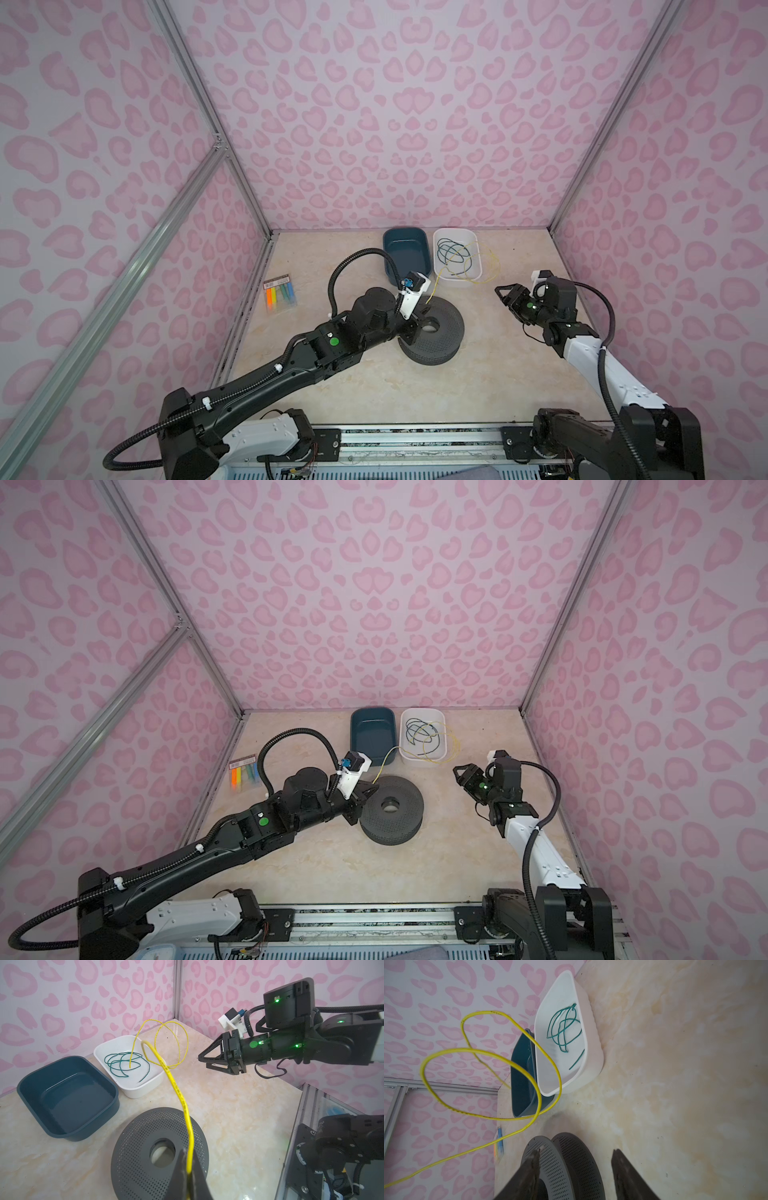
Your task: Wrap the cables
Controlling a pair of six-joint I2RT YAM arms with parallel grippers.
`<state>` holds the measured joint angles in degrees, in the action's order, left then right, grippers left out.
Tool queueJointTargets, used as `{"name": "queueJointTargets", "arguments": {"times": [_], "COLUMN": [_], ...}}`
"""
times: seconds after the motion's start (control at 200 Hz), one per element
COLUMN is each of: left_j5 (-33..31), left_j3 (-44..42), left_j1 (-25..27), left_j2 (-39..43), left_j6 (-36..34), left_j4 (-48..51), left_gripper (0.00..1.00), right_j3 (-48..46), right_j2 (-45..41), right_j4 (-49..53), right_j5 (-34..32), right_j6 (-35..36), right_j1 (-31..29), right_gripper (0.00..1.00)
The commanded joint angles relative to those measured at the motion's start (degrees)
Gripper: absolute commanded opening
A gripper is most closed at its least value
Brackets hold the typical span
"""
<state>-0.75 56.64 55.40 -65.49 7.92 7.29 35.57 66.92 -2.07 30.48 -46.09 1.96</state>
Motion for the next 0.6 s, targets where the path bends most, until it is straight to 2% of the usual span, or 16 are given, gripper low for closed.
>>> {"name": "queueJointTargets", "arguments": {"times": [0.0, 0.135, 0.255, 0.435, 0.505, 0.595], "left_j5": [2.0, 2.3, 3.0, 2.1, 1.2, -0.1], "left_j3": [-0.5, -0.3, -0.3, -0.4, -0.9, -1.8], "left_j1": [-0.1, -0.1, -0.1, -0.1, -0.3, -1.8], "left_j2": [0.9, 1.2, 1.6, 2.0, 2.0, 1.5], "left_j6": [0.6, 0.7, 0.8, 0.3, -0.3, -0.1], "left_j4": [-0.9, -0.2, -0.2, 0.7, 1.1, 2.1], "left_gripper": [0.04, 0.04, 0.04, 0.04, 0.04, 0.03], "right_j3": [0.2, 0.1, 1.4, 2.4, 2.6, 3.2], "right_j2": [2.6, 5.2, 7.8, 8.7, 7.4, 4.8], "right_j4": [-8.2, -14.2, -15.4, -16.0, -14.0, -9.6], "right_j5": [3.6, 5.3, 4.9, 6.1, 5.5, 4.0], "right_j6": [-2.3, -5.8, -6.5, -7.2, -6.4, -4.3], "right_j1": [0.2, 0.1, 0.0, 0.0, 0.0, 0.0], "right_gripper": [0.56, 0.5, 0.44, 0.06, 0.0, 0.0]}}
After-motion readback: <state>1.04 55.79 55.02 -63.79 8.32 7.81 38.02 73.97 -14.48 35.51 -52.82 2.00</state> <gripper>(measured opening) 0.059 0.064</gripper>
